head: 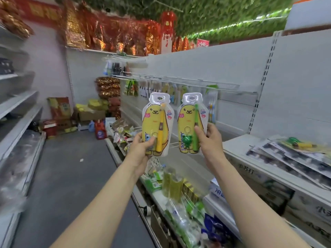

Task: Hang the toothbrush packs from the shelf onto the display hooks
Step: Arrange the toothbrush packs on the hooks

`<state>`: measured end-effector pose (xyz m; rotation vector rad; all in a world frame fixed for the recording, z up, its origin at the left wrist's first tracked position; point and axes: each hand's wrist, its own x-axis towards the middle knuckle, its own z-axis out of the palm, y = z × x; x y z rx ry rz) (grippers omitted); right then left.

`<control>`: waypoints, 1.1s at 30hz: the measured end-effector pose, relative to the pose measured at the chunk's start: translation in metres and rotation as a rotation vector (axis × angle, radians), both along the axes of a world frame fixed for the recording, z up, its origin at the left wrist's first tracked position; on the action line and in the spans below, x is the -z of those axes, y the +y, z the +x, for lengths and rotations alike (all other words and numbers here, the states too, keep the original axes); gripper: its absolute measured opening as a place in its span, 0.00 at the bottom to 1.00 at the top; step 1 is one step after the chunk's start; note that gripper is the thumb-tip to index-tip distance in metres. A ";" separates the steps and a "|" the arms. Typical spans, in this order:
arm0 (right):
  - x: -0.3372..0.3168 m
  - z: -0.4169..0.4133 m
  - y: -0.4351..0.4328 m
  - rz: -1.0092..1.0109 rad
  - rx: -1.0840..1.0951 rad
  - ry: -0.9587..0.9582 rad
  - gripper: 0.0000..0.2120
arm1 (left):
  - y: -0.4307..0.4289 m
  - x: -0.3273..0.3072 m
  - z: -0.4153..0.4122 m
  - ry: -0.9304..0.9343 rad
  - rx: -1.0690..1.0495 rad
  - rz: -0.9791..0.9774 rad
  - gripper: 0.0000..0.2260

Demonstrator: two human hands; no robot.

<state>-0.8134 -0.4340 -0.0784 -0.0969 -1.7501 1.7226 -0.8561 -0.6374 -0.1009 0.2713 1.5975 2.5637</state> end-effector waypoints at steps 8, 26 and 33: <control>0.026 -0.135 -0.029 -0.023 0.077 -0.040 0.09 | -0.024 0.029 -0.144 0.013 0.116 0.031 0.10; -0.010 -0.420 -0.102 -0.089 0.417 -0.063 0.12 | -0.068 0.007 -0.484 -0.067 0.519 0.025 0.13; -0.010 -0.492 -0.088 -0.063 0.457 0.017 0.08 | -0.037 0.014 -0.564 -0.056 0.611 0.016 0.15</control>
